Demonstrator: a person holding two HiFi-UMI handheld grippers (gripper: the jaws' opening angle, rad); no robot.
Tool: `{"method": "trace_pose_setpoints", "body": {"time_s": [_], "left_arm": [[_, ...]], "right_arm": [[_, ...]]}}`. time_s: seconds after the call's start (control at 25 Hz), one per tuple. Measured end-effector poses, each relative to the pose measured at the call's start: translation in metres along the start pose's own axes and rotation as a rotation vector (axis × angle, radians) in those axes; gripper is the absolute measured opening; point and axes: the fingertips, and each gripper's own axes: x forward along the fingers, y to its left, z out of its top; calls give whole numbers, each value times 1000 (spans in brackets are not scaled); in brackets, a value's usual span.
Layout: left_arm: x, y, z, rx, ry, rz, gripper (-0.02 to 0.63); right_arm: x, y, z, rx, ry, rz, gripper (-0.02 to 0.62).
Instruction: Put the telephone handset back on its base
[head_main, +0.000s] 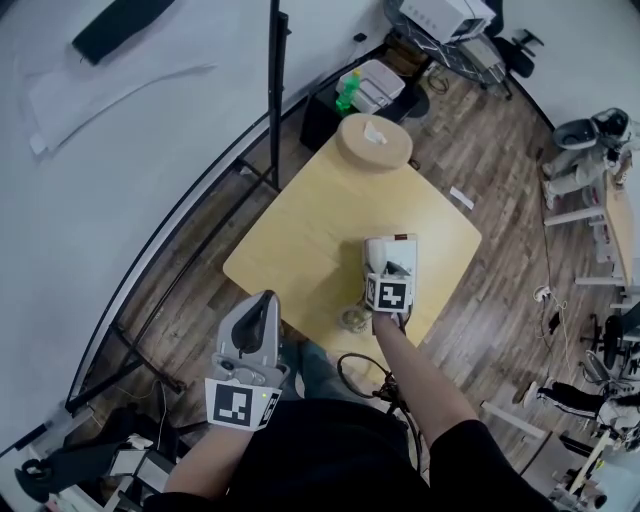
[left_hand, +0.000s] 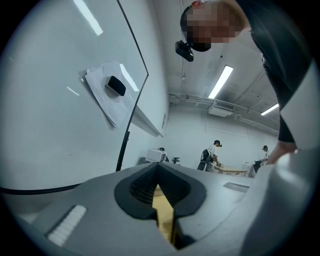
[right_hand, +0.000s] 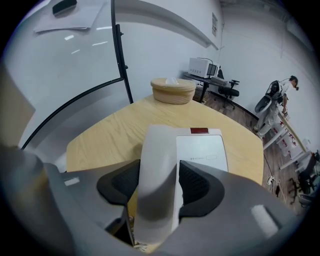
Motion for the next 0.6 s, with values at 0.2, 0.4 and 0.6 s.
{"method": "trace_pose_setpoints", "body": {"time_s": [0.2, 0.4, 0.6], "left_arm": [[-1, -5, -2, 1, 7, -3, 0], [-1, -6, -2, 0, 15, -2, 0], [-1, -7, 3, -5, 11, -2, 0]], "right_arm": [[-2, 1, 1, -2, -8, 19, 236], [-9, 0, 5, -9, -37, 25, 244], [-39, 2, 20, 16, -111, 68, 244]]}}
